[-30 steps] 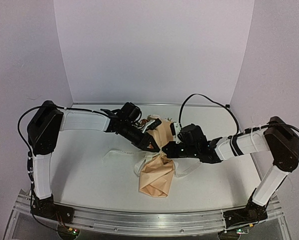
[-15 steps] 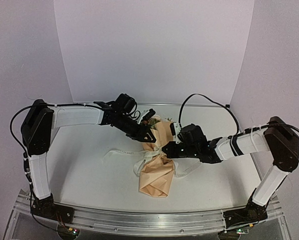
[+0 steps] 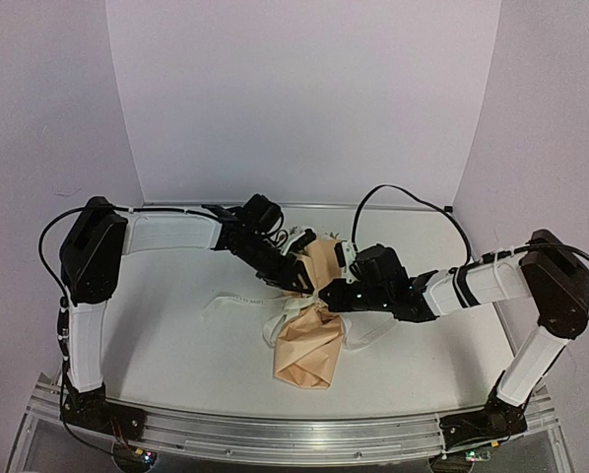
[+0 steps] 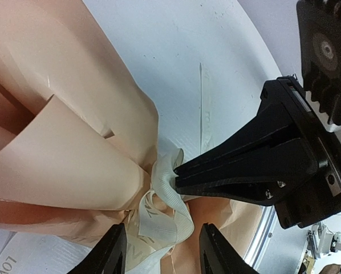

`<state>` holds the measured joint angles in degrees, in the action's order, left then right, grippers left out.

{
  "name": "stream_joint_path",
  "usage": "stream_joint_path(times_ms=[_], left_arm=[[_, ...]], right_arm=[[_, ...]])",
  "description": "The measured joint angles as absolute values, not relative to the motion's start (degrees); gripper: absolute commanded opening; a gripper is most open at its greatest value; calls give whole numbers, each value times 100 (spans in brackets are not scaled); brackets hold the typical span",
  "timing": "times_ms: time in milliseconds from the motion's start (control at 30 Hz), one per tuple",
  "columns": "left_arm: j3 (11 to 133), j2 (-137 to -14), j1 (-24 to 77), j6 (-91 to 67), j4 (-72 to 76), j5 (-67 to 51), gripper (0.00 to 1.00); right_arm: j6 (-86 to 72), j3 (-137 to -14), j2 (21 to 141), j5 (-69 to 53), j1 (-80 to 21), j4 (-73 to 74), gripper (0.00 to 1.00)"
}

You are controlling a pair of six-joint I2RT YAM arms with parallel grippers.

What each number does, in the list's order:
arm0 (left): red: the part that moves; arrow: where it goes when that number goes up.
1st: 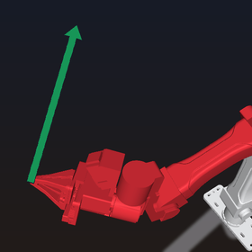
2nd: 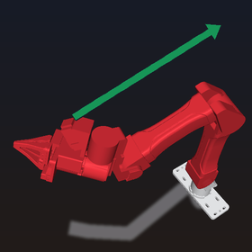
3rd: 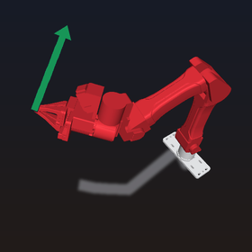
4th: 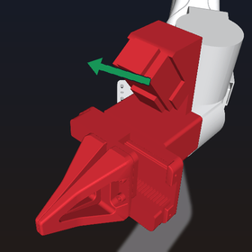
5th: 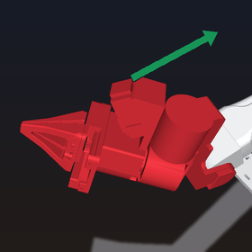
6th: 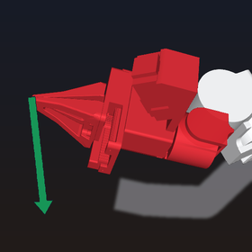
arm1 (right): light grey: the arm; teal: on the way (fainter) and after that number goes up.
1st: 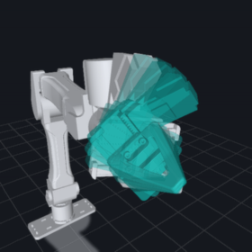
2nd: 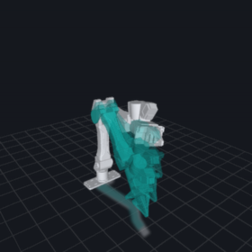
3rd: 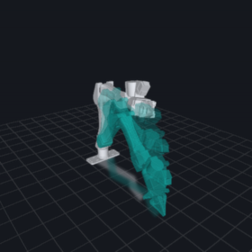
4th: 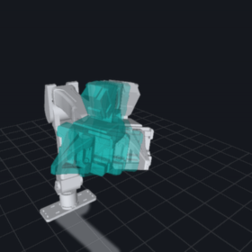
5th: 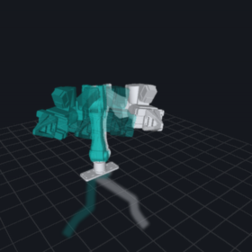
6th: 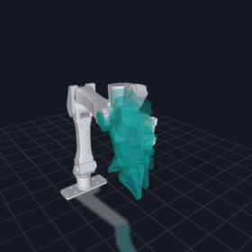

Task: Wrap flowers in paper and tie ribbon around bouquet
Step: Cross the half-tied ribbon over the folded bouquet.

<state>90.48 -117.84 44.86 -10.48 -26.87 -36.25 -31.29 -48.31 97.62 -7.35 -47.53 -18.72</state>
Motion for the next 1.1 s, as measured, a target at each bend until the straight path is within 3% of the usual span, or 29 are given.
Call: stream_joint_path(times_ms=[200,433,633,800,1100], left_arm=[[9118,-11931,4508,-1033,-2728,-3589,41],[9118,-12013,4508,-1039,-2757,-3592,30],[9118,-12018,4508,-1062,-2749,-3650,11],[9118,-12018,4508,-1072,-2710,-3735,2],[9098,-12015,4500,-1082,-2639,-3679,0]], right_arm=[[-3127,-4811,9762,-735,-4753,-1872,0],[-3127,-4807,9762,-735,-4753,-1865,0],[-3127,-4805,9762,-735,-4753,-1865,0],[-3099,-4790,9762,-735,-4753,-1864,0],[-2947,-4669,9756,-603,-4753,-1852,0]])
